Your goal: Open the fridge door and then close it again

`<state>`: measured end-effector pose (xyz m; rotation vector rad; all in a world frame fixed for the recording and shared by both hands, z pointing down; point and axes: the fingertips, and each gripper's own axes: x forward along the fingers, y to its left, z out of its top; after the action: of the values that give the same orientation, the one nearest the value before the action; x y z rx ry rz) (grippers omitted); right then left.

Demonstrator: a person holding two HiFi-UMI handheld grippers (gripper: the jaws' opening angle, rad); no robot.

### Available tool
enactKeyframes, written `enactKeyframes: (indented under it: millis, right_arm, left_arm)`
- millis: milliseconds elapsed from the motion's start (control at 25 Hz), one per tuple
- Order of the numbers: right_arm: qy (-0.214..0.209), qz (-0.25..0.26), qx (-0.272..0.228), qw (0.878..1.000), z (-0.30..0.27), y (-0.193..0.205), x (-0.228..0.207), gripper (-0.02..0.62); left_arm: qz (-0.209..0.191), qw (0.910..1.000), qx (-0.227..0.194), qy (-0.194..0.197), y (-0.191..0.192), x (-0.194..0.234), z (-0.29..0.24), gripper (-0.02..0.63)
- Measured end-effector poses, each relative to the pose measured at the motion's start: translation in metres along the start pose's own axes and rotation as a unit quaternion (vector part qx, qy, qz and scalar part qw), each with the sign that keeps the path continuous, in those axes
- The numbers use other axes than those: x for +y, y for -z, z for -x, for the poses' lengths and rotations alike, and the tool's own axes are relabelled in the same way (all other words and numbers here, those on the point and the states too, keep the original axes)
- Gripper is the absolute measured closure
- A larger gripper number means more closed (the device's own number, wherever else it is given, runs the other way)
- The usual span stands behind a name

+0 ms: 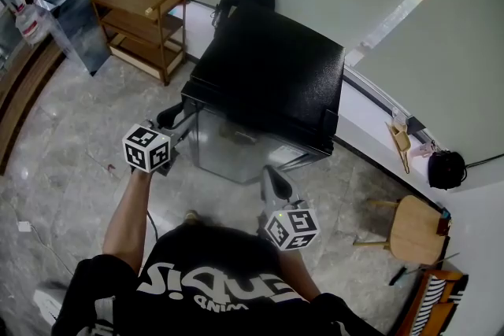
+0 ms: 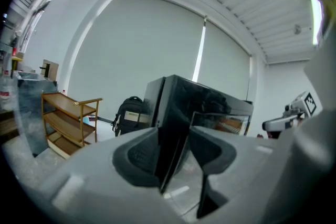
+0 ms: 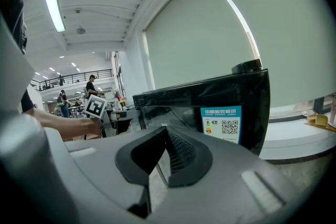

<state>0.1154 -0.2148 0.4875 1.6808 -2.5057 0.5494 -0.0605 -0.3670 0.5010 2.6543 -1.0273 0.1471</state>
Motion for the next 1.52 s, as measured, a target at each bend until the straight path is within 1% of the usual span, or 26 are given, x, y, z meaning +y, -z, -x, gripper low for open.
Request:
enactKeyframes:
  millis: [480,680,920,1080,1400,1520]
  right_arm:
    - [-0.006,0.002,0.002,1.000,0.001,-0.001,-0.002,0.598]
    - [-0.010,0.002,0.003,1.000,0.000,0.001,-0.005,0.598]
    - [-0.022,0.006,0.001,1.000,0.008,0.002,0.005,0.598]
    - [-0.021,0.006,0.000,1.000,0.019,0.007,0.006,0.598]
    - [-0.020,0.005,0.001,1.000,0.033,0.012,0.011,0.598]
    - [-0.023,0.006,-0.001,1.000,0.038,0.014,0.015,0.598]
  left_arm:
    - [0.000,0.9999,0.005,-0.012,-0.001,-0.001,0.003,0.431]
    - [0.014,0.9995,-0.011,-0.026,0.008,-0.013,0.028,0.436]
    - [0.023,0.9990,-0.012,-0.036,0.017,-0.031,0.058,0.451]
    - [0.033,0.9984,-0.017,-0.043,0.024,-0.041,0.076,0.459]
    - [0.050,0.9973,-0.020,-0.050,0.035,-0.066,0.109,0.474]
    - [0.056,0.9973,-0.017,-0.046,0.041,-0.076,0.119,0.479]
